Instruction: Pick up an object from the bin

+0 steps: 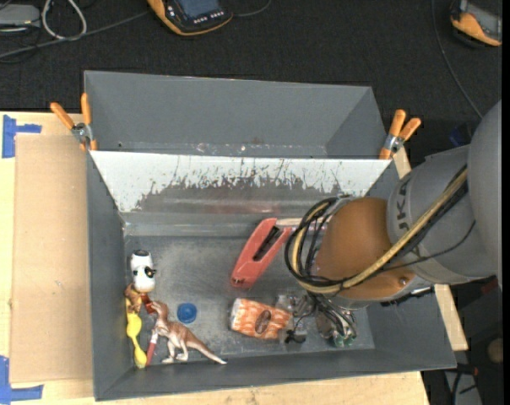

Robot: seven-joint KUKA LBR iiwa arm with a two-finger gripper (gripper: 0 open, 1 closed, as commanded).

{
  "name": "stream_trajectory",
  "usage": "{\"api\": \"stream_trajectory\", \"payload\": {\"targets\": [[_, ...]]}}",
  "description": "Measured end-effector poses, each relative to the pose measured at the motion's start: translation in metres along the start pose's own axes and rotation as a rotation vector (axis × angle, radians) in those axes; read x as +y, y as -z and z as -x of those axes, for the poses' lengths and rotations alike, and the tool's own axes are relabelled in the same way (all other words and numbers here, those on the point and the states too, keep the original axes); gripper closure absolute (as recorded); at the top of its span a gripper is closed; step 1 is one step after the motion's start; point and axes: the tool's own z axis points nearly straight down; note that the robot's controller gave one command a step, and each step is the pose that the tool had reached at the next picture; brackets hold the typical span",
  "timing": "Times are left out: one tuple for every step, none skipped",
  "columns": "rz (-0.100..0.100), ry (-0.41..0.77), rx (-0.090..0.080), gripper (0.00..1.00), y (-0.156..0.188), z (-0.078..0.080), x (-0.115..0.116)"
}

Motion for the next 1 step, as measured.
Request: {"api": "stream_trajectory", "payload": {"targets": [[0.0,-0.006,-0.001,1.0,0.0001,0.0008,-0.0056]]}}
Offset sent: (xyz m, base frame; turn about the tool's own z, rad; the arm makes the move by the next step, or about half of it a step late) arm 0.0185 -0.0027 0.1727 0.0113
